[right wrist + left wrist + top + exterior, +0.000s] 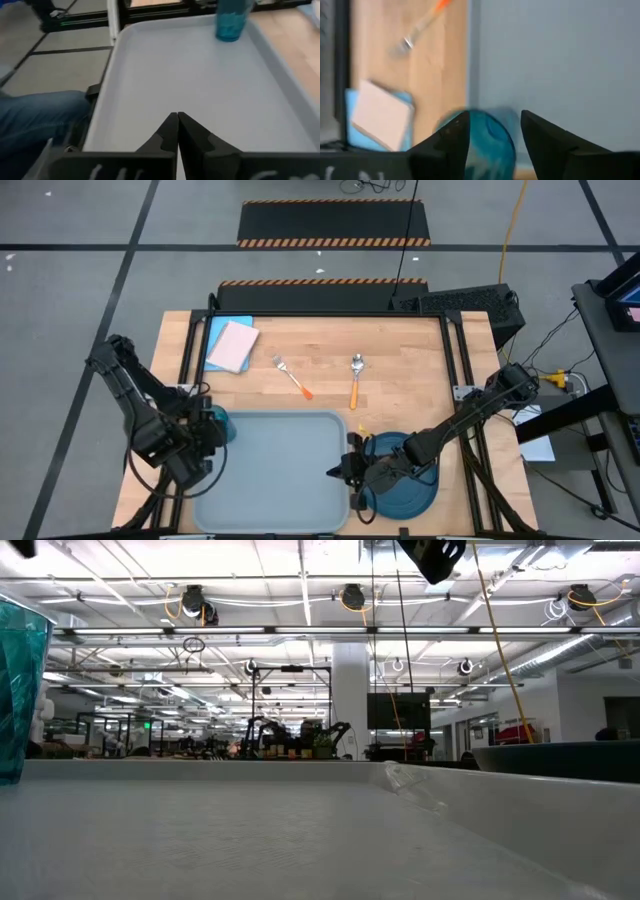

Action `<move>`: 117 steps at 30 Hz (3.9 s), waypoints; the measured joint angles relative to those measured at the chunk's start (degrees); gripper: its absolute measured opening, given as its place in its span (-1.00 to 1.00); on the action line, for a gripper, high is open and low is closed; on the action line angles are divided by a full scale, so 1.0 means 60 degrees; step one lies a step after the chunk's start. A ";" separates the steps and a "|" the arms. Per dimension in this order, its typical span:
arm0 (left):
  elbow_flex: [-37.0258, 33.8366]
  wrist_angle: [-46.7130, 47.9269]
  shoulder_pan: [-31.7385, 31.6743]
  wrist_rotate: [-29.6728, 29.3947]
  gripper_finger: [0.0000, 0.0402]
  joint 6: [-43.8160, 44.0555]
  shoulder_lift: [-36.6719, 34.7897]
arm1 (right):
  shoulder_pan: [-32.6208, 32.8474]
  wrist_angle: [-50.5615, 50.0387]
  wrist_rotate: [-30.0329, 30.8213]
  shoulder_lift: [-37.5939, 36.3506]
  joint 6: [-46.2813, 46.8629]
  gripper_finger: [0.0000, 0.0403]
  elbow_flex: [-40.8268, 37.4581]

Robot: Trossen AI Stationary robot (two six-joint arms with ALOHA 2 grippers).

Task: Pick and place plate/cup/fork/spoon on tray
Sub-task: Put the dark blue plate on the gray tray to the bottom right of the blue cup

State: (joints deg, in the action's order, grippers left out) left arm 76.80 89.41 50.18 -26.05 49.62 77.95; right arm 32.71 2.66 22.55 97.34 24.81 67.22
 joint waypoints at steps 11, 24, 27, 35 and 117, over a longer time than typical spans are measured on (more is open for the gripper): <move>0.0035 -0.1878 0.0070 -0.2162 -0.33 -0.1043 0.0000 | 0.0924 -0.0354 0.0932 0.0000 0.1849 -0.85 0.0000; -0.0400 -0.6079 0.0370 -0.2606 -0.39 -0.4484 0.0009 | 0.2956 -0.4902 0.0684 0.0006 0.7575 -0.85 0.1120; -0.0595 -0.6424 0.0370 -0.2604 -0.39 -0.4552 0.0007 | 0.3225 -0.5265 0.0165 0.0088 0.8388 -0.85 0.1290; -0.1192 -0.7209 0.0374 -0.2414 -0.39 -0.4532 0.0007 | 0.3574 -0.5252 -0.1057 0.0716 1.0246 -0.73 0.1290; -0.1247 -0.7198 0.0374 -0.2389 -0.39 -0.4268 0.0006 | 0.2980 -1.1368 -0.2049 0.1840 0.8064 -0.99 0.4238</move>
State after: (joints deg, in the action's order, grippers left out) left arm 69.32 46.22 52.42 -40.38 24.01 77.99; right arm 50.59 -65.54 10.25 108.38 73.19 92.65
